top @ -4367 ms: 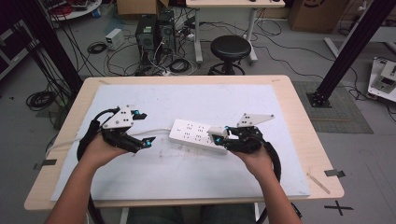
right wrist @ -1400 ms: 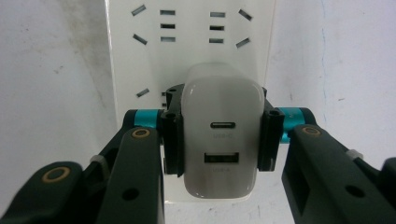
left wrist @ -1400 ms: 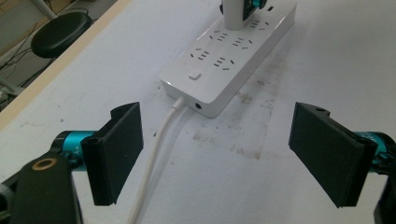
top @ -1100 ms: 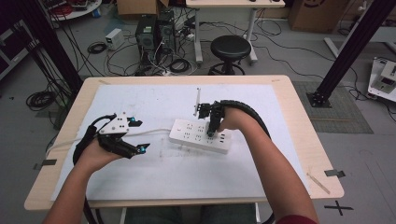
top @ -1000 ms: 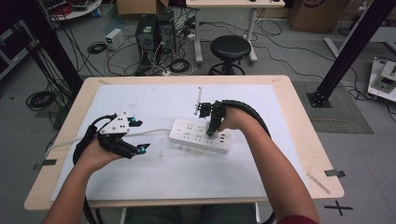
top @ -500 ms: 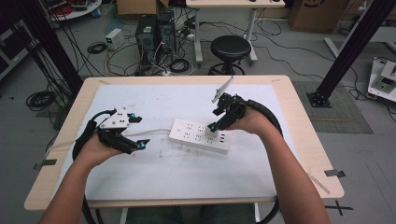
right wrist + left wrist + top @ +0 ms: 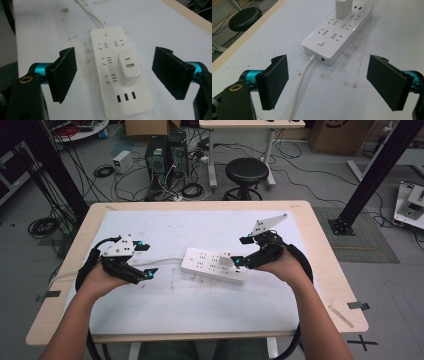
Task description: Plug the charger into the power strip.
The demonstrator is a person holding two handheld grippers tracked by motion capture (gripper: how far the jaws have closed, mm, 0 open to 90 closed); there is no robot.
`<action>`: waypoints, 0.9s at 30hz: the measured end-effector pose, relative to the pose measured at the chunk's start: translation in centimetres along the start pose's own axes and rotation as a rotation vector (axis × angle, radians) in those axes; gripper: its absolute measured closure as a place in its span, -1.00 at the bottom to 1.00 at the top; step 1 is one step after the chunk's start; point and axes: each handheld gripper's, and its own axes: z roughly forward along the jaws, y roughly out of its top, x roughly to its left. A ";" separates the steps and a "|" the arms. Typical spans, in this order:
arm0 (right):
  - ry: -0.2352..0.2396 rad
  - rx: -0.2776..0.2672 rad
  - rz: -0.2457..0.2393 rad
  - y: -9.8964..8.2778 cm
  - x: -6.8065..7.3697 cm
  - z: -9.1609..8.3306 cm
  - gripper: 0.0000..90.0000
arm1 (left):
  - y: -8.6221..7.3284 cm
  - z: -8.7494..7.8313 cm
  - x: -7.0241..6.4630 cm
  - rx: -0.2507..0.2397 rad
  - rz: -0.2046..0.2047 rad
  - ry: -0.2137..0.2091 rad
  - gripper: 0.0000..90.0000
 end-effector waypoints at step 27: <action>-0.045 -0.100 0.082 -4.2 -0.2 -1.5 -0.55 | -0.4 -0.5 -0.2 -0.044 -0.030 0.011 -0.60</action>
